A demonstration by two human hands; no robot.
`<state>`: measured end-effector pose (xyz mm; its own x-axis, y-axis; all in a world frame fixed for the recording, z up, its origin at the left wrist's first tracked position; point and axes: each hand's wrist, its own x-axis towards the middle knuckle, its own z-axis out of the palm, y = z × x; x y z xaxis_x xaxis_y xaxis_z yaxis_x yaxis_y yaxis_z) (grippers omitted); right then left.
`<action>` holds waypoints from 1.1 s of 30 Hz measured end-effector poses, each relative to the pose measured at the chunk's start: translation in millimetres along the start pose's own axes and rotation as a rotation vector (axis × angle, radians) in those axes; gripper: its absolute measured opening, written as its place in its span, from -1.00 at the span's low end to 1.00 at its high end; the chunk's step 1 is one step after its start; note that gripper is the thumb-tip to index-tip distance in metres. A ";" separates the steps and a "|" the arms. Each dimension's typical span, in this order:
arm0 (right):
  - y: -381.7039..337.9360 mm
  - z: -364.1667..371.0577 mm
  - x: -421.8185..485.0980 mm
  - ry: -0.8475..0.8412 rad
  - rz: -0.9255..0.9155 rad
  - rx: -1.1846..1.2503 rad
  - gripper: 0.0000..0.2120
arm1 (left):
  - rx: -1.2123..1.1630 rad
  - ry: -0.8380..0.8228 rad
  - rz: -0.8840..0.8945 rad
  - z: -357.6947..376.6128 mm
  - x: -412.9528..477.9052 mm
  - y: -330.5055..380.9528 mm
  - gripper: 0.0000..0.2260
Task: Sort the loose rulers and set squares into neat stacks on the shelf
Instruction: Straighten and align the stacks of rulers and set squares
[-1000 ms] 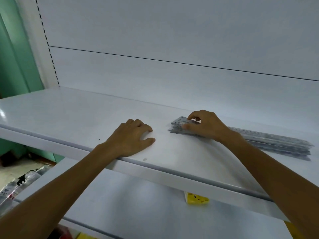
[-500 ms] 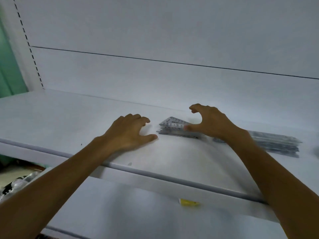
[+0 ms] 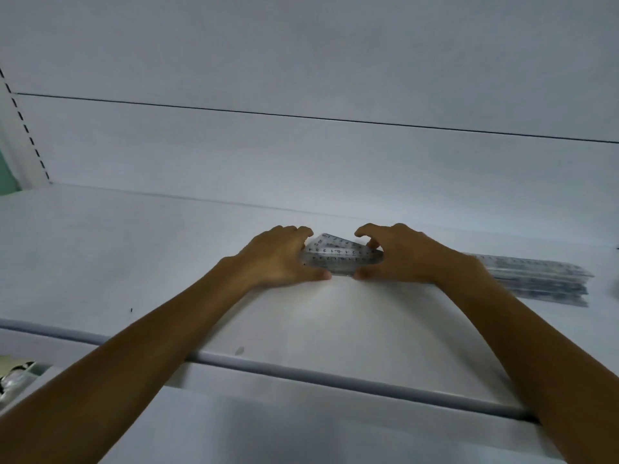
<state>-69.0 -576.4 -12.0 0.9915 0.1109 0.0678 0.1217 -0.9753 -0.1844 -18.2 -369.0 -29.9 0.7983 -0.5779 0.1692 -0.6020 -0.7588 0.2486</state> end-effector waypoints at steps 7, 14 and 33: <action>-4.2 -2.6 14.4 -0.056 -0.009 0.128 -0.28 | -0.136 0.098 0.066 9.4 -1.9 -7.2 -0.48; -2.3 0.0 15.5 -0.013 -0.047 0.152 -0.44 | -0.243 0.138 0.019 8.9 1.4 -10.5 -0.50; -7.0 4.6 12.0 0.098 -0.112 0.133 -0.56 | -0.305 0.161 0.109 6.6 9.6 -23.3 -0.63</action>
<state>-57.8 -567.3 -14.4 0.9630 0.1918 0.1895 0.2424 -0.9235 -0.2974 3.3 -358.8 -40.4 0.7363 -0.5777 0.3523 -0.6710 -0.5564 0.4900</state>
